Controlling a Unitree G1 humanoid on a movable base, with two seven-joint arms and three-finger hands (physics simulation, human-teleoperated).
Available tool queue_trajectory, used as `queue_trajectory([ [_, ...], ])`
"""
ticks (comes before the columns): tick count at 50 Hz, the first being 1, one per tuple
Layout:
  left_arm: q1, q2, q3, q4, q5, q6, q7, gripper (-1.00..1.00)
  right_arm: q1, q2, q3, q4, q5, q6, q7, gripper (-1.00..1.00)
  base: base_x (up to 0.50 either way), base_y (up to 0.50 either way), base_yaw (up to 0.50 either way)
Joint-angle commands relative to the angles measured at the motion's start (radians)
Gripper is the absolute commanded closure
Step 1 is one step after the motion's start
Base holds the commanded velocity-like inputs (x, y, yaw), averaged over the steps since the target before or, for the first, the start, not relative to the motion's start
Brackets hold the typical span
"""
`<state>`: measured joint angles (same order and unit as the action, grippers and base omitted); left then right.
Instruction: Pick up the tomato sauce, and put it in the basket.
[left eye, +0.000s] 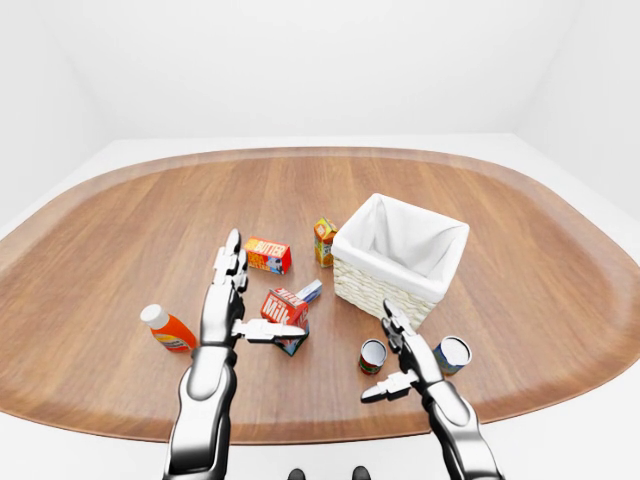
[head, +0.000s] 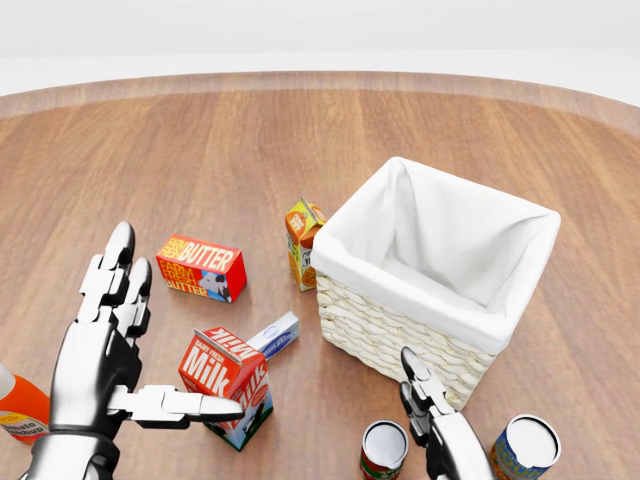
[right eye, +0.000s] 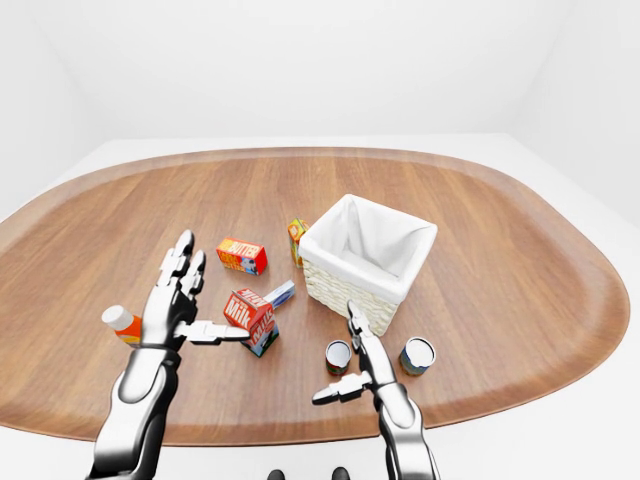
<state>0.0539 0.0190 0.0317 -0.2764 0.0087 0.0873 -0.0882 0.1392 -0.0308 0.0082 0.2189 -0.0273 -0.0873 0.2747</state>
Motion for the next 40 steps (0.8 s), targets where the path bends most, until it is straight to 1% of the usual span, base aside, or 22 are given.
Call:
queue_trajectory([
  [1, 0.001, 0.000, -0.001, 0.000, 0.001, 0.000, -0.001, -1.00, -0.008, -0.001, -0.006, 0.008, 0.009, 0.000, 0.009, -1.00, 0.00, 0.00, 0.00],
  [40, 0.013, -0.002, -0.007, -0.001, 0.008, 0.000, -0.003, -1.00, -0.041, -0.008, -0.028, 0.051, 0.011, 0.000, 0.004, -1.00, 0.00, 0.00, 0.00],
])
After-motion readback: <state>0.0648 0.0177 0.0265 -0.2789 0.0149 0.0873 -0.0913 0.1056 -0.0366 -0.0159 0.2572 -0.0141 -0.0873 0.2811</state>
